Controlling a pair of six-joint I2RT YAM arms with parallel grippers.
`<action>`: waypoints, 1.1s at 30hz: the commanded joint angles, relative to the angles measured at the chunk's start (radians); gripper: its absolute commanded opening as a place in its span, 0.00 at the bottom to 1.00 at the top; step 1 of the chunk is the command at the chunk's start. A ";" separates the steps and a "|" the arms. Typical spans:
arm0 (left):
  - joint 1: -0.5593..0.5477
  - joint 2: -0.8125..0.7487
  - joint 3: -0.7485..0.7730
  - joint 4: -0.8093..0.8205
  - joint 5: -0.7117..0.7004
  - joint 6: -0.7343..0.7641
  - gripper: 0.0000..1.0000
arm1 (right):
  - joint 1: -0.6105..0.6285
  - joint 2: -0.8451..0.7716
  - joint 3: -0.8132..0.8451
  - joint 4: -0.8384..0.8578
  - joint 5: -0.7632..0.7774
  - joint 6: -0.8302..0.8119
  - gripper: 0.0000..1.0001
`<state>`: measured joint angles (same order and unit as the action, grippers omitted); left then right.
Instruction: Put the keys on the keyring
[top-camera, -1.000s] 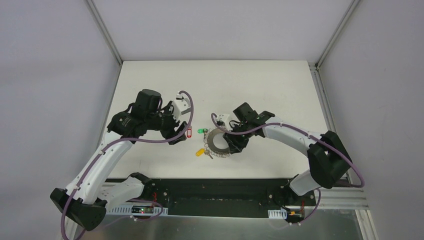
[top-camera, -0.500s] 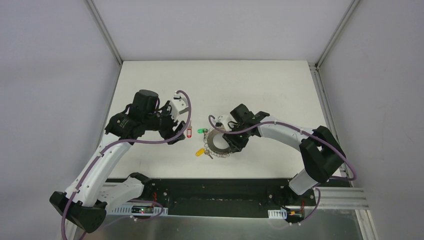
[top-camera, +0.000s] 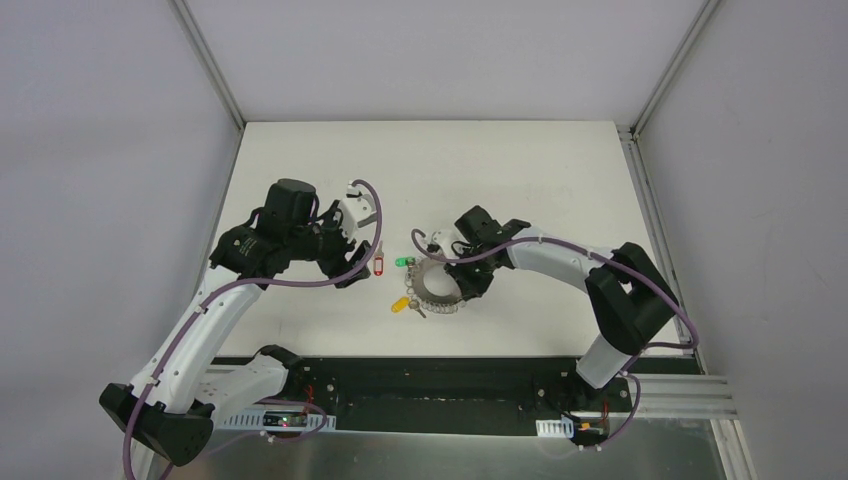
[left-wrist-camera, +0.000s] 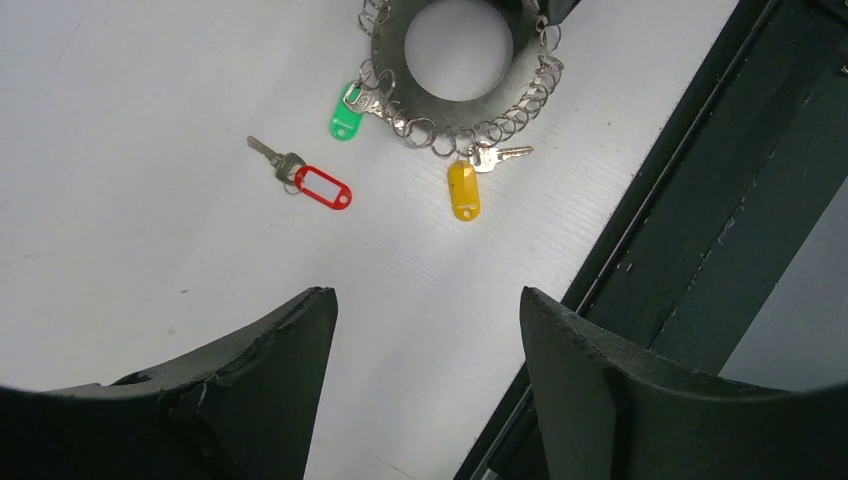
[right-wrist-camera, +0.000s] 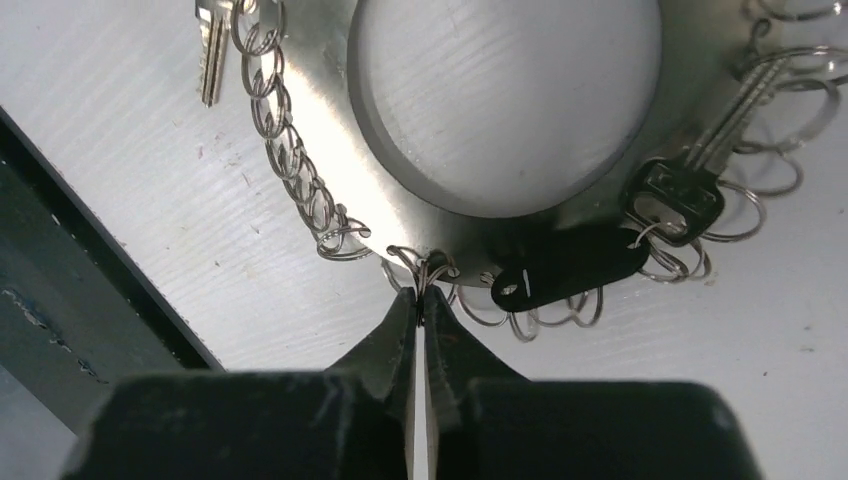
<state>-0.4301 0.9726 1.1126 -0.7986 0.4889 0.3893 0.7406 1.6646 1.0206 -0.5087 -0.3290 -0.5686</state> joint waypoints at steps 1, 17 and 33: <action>0.010 -0.008 -0.007 0.012 0.014 0.006 0.70 | 0.002 -0.047 0.068 -0.051 -0.009 -0.044 0.00; 0.010 -0.011 -0.003 0.008 0.026 0.004 0.70 | -0.070 -0.024 0.047 -0.134 -0.003 -0.126 0.08; 0.010 -0.017 -0.009 0.012 0.026 0.004 0.70 | -0.073 -0.139 0.012 -0.120 -0.049 -0.111 0.36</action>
<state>-0.4301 0.9726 1.1126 -0.7986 0.4946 0.3893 0.6708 1.5887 1.0321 -0.6163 -0.3061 -0.6811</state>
